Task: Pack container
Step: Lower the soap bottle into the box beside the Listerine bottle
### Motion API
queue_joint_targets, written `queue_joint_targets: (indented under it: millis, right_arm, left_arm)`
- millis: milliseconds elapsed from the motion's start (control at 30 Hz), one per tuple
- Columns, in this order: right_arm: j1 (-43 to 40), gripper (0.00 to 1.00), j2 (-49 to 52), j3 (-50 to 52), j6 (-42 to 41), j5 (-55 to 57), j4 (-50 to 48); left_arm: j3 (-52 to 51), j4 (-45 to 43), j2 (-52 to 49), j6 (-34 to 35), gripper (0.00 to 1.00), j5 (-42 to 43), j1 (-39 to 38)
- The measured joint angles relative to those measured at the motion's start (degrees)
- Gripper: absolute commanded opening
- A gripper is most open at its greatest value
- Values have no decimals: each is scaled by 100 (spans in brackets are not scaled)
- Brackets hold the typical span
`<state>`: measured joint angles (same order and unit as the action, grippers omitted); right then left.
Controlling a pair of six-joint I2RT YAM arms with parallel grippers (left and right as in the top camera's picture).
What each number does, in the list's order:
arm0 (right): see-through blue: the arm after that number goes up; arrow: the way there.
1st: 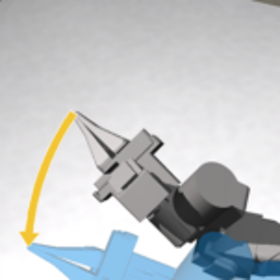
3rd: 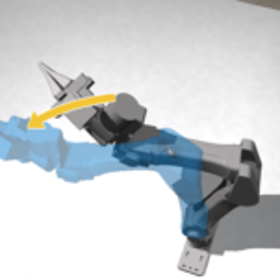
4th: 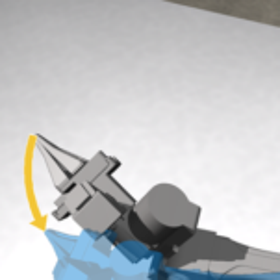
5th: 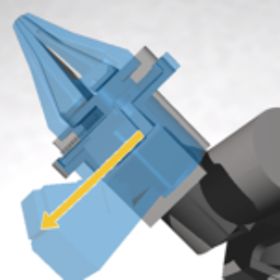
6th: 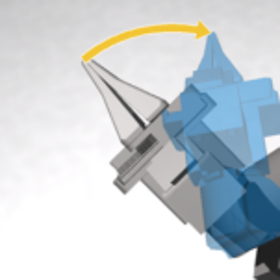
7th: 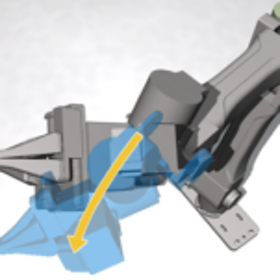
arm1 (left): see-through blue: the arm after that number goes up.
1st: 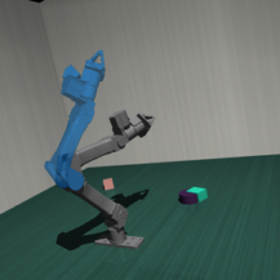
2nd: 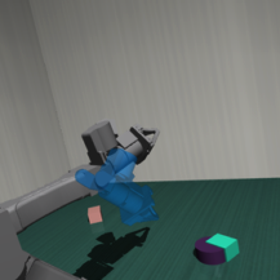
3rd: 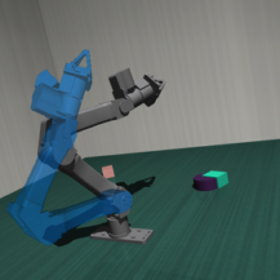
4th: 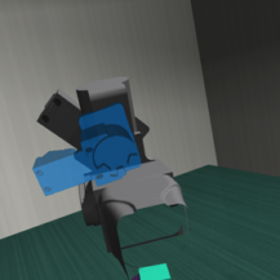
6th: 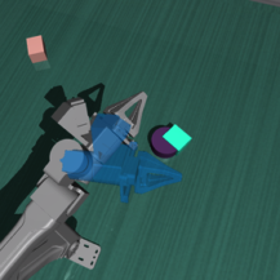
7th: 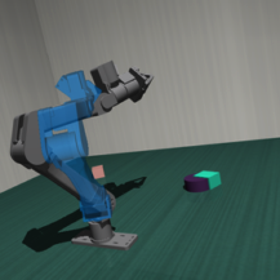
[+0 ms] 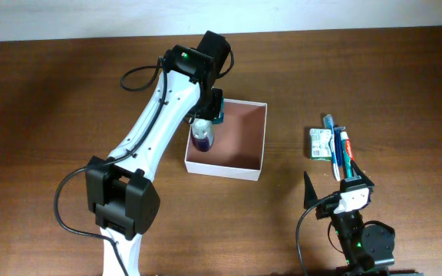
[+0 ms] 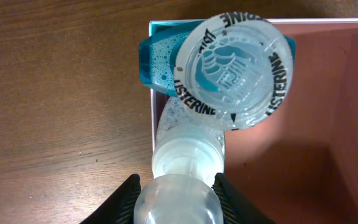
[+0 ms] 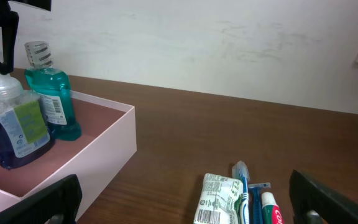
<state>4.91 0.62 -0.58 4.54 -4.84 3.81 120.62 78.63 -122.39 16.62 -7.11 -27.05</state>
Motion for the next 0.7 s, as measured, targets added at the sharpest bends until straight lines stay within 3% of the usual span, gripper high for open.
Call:
queue_joint_targets:
  millis: [367,533,700]
  right_arm:
    - [0,98,0,0,-4,0,0]
    - [0,98,0,0,-4,0,0]
    - [0,98,0,0,-2,0,0]
  left_arm:
    - [0,11,0,-2,38,0,0]
    - [0,37,0,15,53,-2,0]
    - [0,37,0,15,55,0,-2]
